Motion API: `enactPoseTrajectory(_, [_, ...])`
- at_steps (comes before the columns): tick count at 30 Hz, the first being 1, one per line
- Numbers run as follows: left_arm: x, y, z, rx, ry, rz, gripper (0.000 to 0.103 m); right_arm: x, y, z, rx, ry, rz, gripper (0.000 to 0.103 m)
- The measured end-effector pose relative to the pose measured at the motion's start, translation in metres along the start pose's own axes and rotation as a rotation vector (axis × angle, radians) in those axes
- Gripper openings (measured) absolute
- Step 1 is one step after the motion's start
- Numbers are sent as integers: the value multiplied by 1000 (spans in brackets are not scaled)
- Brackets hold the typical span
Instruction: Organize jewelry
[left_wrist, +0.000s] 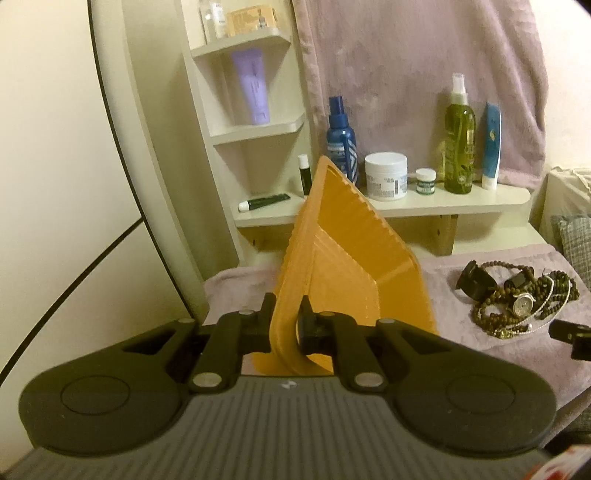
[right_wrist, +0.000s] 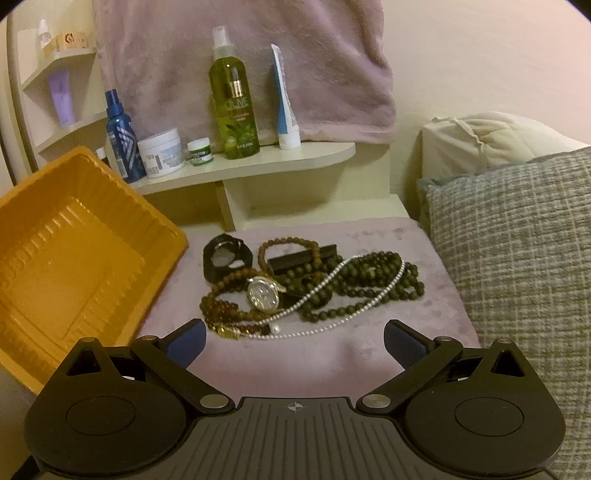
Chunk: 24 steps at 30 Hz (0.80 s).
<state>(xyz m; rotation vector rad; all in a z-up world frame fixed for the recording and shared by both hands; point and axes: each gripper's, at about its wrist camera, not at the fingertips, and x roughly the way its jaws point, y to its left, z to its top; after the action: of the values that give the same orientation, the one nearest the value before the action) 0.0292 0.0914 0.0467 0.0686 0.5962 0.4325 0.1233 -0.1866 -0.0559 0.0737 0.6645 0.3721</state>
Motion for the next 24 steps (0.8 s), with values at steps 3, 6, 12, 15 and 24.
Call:
enactPoseTrajectory(3, [1,-3,1,18,8,8,10,6,1,2,4,-7,13,98])
enactPoseTrajectory(6, [2,-8,-2,49,-13,25,9,12,0,4,15,-21,25,92])
enactPoseTrajectory(12, [7,-10,-5,59,-36,53,7,24,7,7,-28,-37,41,85])
enactPoseTrajectory(15, [7,-12,-5,50,-42,54,7,33,10,9,-61,-36,47,71])
enactPoseTrajectory(24, [8,-12,-4,59,-47,51,7,64,29,14,-328,2,25,49])
